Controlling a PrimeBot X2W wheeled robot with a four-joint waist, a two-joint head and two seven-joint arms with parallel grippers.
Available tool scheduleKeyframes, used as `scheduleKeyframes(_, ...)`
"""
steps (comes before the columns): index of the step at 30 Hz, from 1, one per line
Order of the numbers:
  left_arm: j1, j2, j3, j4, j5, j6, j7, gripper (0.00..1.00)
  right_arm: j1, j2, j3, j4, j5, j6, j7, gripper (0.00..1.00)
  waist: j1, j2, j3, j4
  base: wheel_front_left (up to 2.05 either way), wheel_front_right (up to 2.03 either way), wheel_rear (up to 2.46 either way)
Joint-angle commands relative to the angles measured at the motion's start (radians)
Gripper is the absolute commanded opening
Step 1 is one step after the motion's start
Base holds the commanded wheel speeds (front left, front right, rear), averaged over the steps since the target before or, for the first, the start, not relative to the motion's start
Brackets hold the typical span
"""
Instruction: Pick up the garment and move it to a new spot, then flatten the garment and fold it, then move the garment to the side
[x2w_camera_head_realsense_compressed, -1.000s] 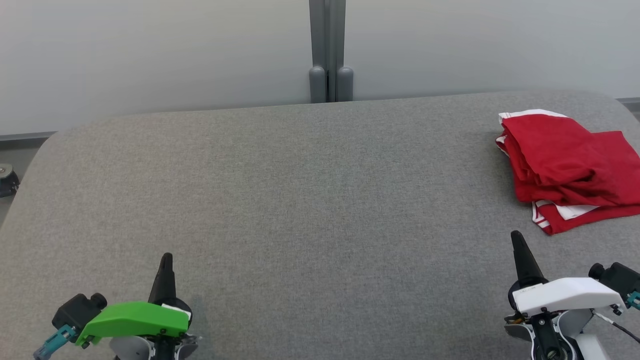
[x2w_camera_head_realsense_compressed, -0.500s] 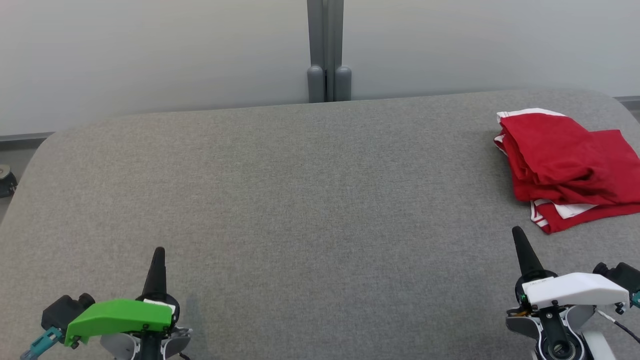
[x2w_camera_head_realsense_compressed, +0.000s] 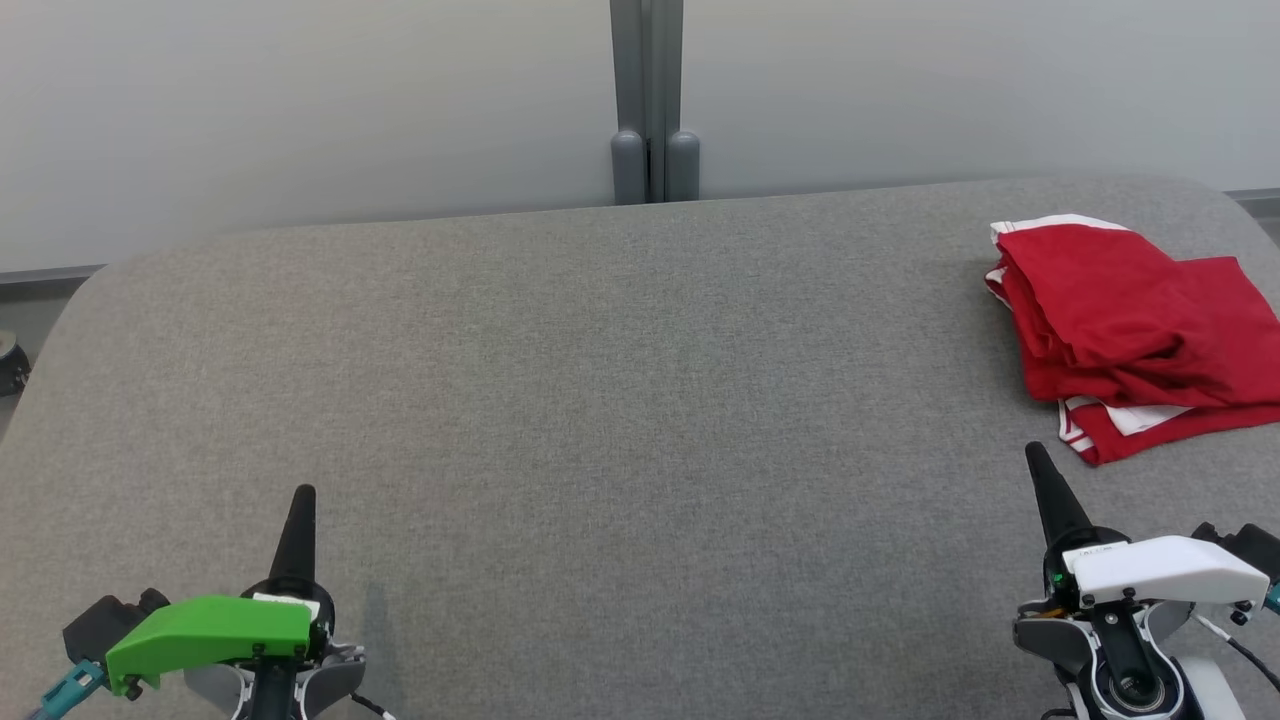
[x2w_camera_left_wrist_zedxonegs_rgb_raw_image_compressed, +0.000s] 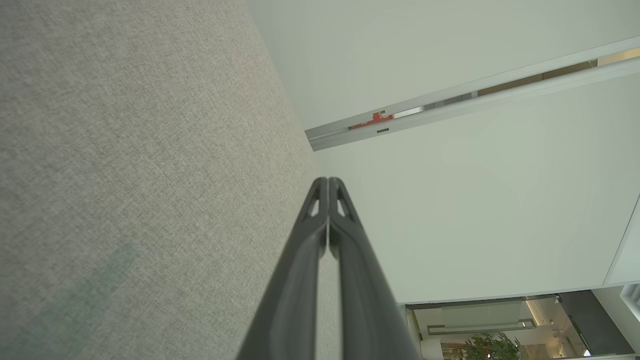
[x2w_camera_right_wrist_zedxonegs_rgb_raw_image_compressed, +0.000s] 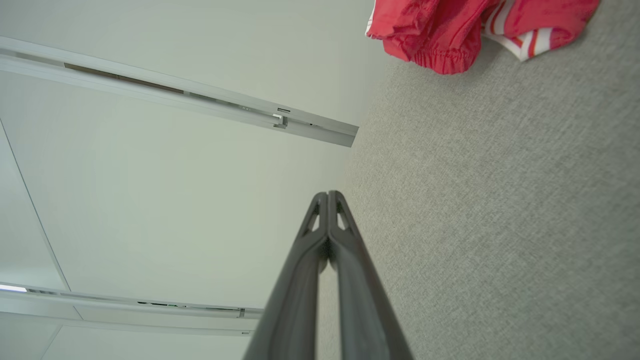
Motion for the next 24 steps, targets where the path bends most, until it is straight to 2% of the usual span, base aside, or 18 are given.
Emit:
scheduleKeyframes(1, -0.027, 0.007, 0.008, -0.01, -0.024, -0.009, 0.006, 0.0, -0.017, -0.005, -0.004, -0.01, 0.024, 0.001, 0.007, 0.0, 0.0, 0.0, 0.0, 0.0, 0.0, 0.0, 0.0)
scheduleKeyframes(24, -0.033, 0.007, 0.054, -0.023, -0.184, -0.034, 0.053, 0.0, -0.028, -0.006, -0.02, -0.01, 0.204, 0.0, 0.054, 0.0, 0.0, 0.0, 0.002, -0.007, 0.0, 0.0, 0.0)
